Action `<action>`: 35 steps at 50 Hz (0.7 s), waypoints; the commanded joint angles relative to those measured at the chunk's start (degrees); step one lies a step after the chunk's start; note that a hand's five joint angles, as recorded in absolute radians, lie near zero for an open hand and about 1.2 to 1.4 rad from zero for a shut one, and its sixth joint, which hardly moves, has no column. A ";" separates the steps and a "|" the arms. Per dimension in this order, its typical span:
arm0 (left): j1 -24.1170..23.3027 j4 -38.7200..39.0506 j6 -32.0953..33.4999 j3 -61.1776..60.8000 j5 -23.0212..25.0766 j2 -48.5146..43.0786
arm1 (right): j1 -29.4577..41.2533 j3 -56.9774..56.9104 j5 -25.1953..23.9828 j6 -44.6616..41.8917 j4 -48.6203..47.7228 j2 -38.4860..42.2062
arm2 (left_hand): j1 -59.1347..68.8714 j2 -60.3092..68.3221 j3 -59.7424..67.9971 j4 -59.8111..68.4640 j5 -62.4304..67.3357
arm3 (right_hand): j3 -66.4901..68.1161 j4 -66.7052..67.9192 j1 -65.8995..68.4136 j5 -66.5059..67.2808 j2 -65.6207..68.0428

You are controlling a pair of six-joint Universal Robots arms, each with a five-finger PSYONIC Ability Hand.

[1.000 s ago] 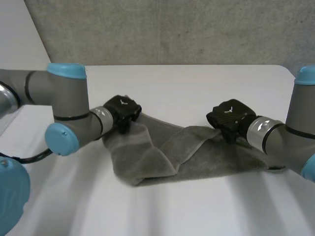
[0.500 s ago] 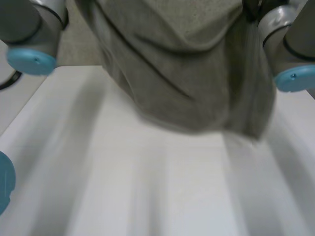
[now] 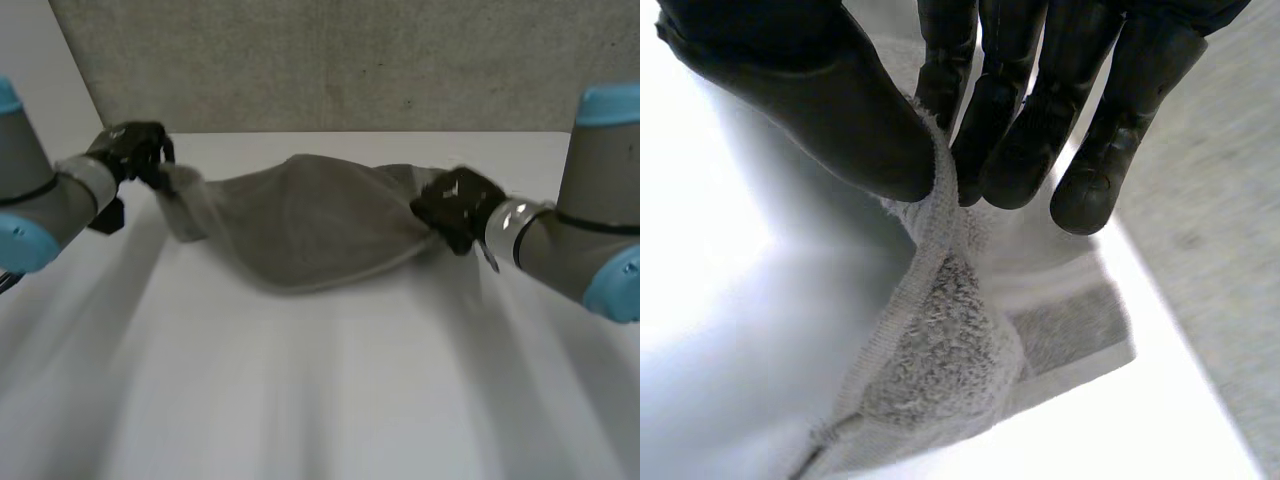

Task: Fold the towel.

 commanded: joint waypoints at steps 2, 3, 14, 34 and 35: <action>1.69 15.50 17.53 -24.34 7.18 10.12 | -0.06 7.36 0.32 -1.79 -1.04 -0.18 | -2.14 -5.98 -8.62 -7.24 -14.99 | 3.35 3.38 3.60 2.96 4.32; 1.86 18.46 19.88 -27.91 8.14 11.95 | -0.06 8.32 0.50 -1.62 -1.47 -0.53 | -2.14 -5.98 -8.62 -7.24 -14.99 | 3.35 3.38 3.60 2.96 4.32; 2.21 26.49 23.15 -42.09 9.73 21.01 | 0.12 13.07 0.85 -0.13 -4.46 -3.25 | -2.14 -5.98 -8.62 -7.24 -14.99 | 3.35 3.38 3.60 2.96 4.32; 3.01 27.11 44.94 -51.06 14.11 27.08 | 0.38 16.06 1.03 0.05 -7.02 -3.43 | -70.75 -74.58 -77.23 -75.85 -83.60 | 3.35 3.38 3.60 2.96 4.32; 2.74 27.11 45.39 -51.76 16.21 27.69 | 0.38 16.06 1.03 0.05 -7.02 -3.34 | -70.59 -74.42 -77.06 -75.68 -83.43 | 3.35 3.38 3.60 2.96 4.32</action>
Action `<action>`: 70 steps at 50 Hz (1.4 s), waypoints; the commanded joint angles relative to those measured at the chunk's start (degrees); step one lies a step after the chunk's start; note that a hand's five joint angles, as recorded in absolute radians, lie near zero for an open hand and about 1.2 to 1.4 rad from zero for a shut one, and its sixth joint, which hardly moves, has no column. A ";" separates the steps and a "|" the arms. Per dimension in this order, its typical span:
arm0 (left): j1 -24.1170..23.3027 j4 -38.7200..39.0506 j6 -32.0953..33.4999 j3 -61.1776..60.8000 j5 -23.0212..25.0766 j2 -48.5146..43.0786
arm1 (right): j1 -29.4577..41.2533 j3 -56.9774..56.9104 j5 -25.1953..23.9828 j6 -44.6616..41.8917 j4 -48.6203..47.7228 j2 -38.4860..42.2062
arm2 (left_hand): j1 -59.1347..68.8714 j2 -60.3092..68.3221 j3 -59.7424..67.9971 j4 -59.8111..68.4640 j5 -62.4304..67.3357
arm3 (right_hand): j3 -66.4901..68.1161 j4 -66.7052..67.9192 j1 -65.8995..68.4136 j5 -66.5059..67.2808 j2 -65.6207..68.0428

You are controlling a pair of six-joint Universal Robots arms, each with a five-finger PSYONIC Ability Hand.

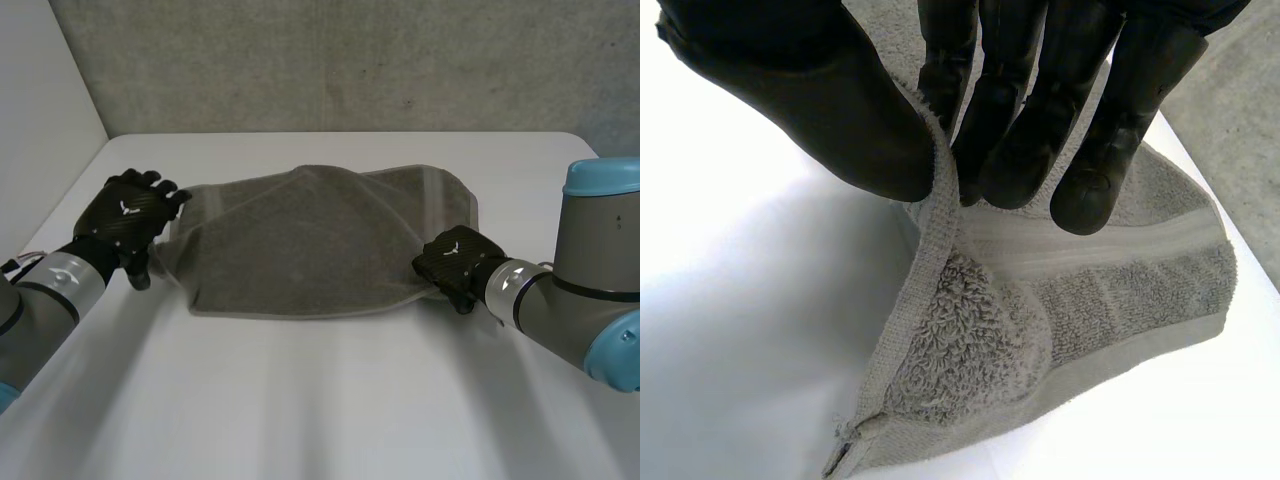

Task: Fold the towel.

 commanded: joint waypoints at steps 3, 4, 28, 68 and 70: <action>-0.32 0.19 8.97 -4.15 8.24 3.27 | 0.42 0.11 -0.01 -0.02 0.00 0.38 | -4.88 -4.48 -3.81 -4.90 -12.67 | 3.35 3.38 3.60 2.96 4.32; -0.50 0.10 9.49 -4.59 9.63 3.36 | 0.42 0.19 -0.10 -0.02 0.00 0.38 | -4.38 -3.98 -3.31 -4.40 -12.17 | 3.35 3.38 3.60 2.96 4.32; -0.85 0.01 24.00 0.68 5.87 -9.12 | -0.19 0.72 0.52 1.56 -0.79 0.73 | 8.25 8.64 9.31 8.22 0.45 | 3.35 3.38 3.60 2.96 4.32; -2.78 -19.48 -12.75 22.90 -13.73 4.80 | -4.15 -37.48 9.38 3.18 26.95 -3.70 | 63.40 63.79 64.46 63.37 55.60 | 3.35 3.38 3.60 2.96 4.32; -3.39 -22.11 -11.35 25.35 -14.17 1.80 | -4.15 -39.86 11.31 0.27 28.72 -0.45 | 63.40 63.79 64.46 63.37 55.60 | 3.35 3.38 3.60 2.96 4.32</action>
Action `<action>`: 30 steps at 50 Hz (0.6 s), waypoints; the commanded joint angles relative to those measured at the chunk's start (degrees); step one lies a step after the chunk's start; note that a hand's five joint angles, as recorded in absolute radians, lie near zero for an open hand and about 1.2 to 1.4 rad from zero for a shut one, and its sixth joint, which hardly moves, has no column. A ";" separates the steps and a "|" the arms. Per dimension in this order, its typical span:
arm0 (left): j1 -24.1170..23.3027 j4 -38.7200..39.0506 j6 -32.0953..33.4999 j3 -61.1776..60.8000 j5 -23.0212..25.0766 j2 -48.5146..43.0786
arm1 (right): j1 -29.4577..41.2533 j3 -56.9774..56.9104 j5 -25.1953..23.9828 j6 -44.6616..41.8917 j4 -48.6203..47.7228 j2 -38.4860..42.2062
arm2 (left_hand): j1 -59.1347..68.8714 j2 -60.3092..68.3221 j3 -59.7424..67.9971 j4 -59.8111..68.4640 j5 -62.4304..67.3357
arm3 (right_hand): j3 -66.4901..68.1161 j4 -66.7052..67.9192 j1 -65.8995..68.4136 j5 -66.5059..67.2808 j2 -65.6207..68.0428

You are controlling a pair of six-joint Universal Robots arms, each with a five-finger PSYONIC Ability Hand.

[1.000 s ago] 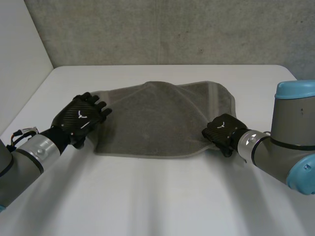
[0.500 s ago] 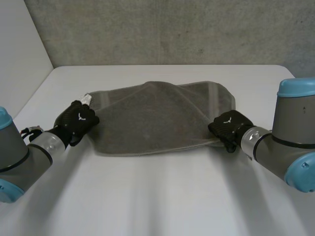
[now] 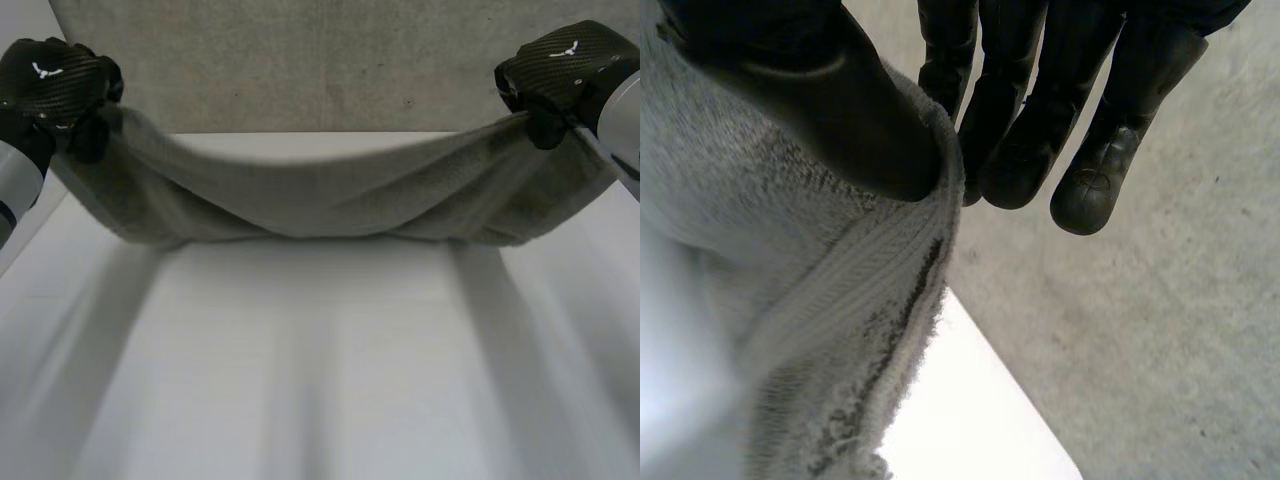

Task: Fold the towel.

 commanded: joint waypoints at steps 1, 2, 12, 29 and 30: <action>-1.01 -11.54 5.60 10.78 -4.68 -13.28 | -0.88 -14.61 5.87 -12.16 11.45 16.42 | -3.04 -6.20 -8.46 -6.78 -14.69 | 3.35 3.38 3.60 2.96 4.32; -1.01 -11.56 5.61 10.80 -4.69 -13.32 | -0.88 -14.63 5.89 -12.18 11.47 16.46 | -3.04 -6.20 -8.46 -6.78 -14.69 | 3.35 3.38 3.60 2.96 4.32; -8.22 -24.65 15.63 36.69 -14.69 -39.30 | 3.94 -25.24 8.78 -16.75 6.99 36.64 | -3.04 -6.20 -8.46 -6.78 -14.69 | 3.35 3.38 3.60 2.96 4.32; -12.26 -9.72 -6.07 74.88 -15.94 -41.71 | 6.94 -36.42 15.38 -21.06 -44.08 34.03 | -3.04 -6.20 -8.46 -6.78 -14.69 | 3.35 3.38 3.60 2.96 4.32; -12.18 -7.45 -8.86 74.79 -15.85 -40.23 | 6.94 -32.34 14.60 -20.37 -48.34 30.29 | -3.04 -6.20 -8.46 -6.78 -14.69 | 3.35 3.38 3.60 2.96 4.32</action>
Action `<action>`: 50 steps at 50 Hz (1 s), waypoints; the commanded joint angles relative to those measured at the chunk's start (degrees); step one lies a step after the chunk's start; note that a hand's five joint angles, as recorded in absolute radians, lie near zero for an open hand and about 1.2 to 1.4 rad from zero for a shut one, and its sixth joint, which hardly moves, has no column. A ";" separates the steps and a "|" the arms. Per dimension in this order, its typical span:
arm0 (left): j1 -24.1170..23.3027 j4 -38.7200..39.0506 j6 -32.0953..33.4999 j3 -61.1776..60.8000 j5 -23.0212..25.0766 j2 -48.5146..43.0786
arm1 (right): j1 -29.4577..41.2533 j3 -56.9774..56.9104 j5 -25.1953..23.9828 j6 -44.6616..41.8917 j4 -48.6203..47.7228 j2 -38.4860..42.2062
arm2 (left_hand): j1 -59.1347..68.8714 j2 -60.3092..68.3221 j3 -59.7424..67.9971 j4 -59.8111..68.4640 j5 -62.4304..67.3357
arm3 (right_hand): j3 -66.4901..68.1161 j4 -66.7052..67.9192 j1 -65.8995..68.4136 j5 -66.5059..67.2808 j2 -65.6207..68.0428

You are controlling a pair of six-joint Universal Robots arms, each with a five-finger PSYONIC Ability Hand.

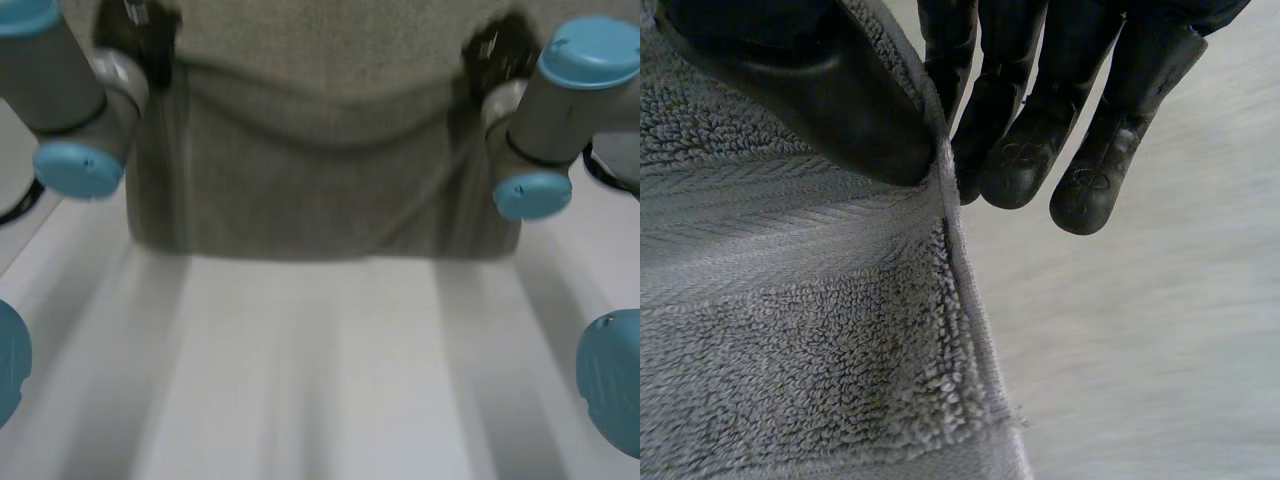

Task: Fold the towel.

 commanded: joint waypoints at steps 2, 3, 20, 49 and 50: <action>-0.18 12.64 -17.22 6.55 1.04 5.99 | 1.01 12.56 -2.09 1.77 -26.93 -14.59 | -3.21 -7.09 -8.69 -6.78 -15.49 | 3.35 3.38 3.59 1.84 3.29; 0.09 13.77 -18.35 6.72 1.13 6.16 | 1.01 15.95 -3.57 2.29 -28.58 -16.94 | -3.21 -7.09 -8.69 -6.78 -15.49 | 3.35 3.38 3.59 1.84 3.29; 4.21 17.20 -9.59 -27.68 4.81 6.51 | 0.92 35.91 -13.86 1.86 -4.28 -16.19 | -3.21 -7.09 -8.69 -6.78 -15.49 | 3.35 3.38 3.59 1.84 3.29; 13.18 36.55 7.39 -68.16 12.91 17.85 | -1.45 57.03 -13.52 16.27 -3.20 -15.65 | -3.21 -7.09 -8.69 -6.78 -15.49 | -31.74 -31.71 -31.50 -33.25 -31.80; 13.18 36.55 6.96 -68.24 12.82 17.94 | -1.71 57.20 -12.82 16.62 -3.54 -15.82 | -3.21 -7.09 -8.69 -6.78 -15.49 | -36.07 -36.04 -35.83 -37.58 -36.13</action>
